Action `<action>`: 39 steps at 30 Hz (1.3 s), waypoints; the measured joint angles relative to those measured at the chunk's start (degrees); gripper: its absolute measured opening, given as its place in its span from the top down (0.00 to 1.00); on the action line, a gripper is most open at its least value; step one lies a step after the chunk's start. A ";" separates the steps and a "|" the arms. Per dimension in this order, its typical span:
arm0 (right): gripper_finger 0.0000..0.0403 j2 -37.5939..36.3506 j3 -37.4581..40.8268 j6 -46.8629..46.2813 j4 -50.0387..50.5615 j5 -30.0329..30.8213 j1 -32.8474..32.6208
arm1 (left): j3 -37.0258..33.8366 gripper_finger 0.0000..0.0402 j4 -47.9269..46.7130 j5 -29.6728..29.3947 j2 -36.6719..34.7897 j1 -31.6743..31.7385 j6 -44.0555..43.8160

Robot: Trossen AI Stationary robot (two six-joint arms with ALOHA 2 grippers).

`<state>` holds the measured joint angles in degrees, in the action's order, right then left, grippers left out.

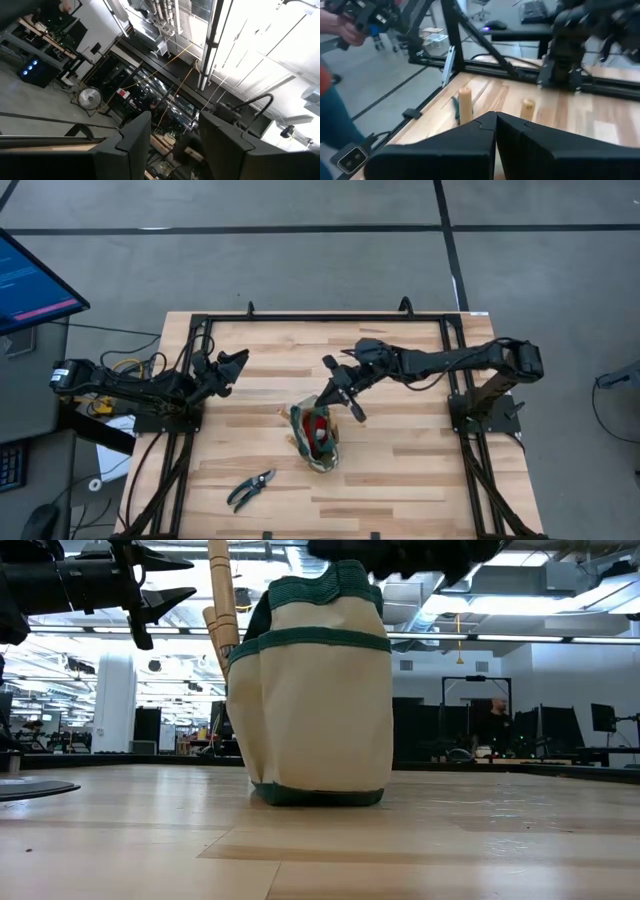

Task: Pick & Place Garden tools in Gardening bag
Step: Put the trowel into the gardening bag, then put the shear cutter into the gardening bag

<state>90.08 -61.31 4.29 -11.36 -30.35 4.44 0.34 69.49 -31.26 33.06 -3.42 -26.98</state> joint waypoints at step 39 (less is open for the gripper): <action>1.00 -19.64 -10.63 -16.01 47.54 39.69 -19.10 | 25.30 0.99 -54.18 20.25 13.67 -39.23 -43.72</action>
<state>70.44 -71.94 -11.73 36.18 9.34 -14.66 25.65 15.31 -11.00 46.73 -42.65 -70.70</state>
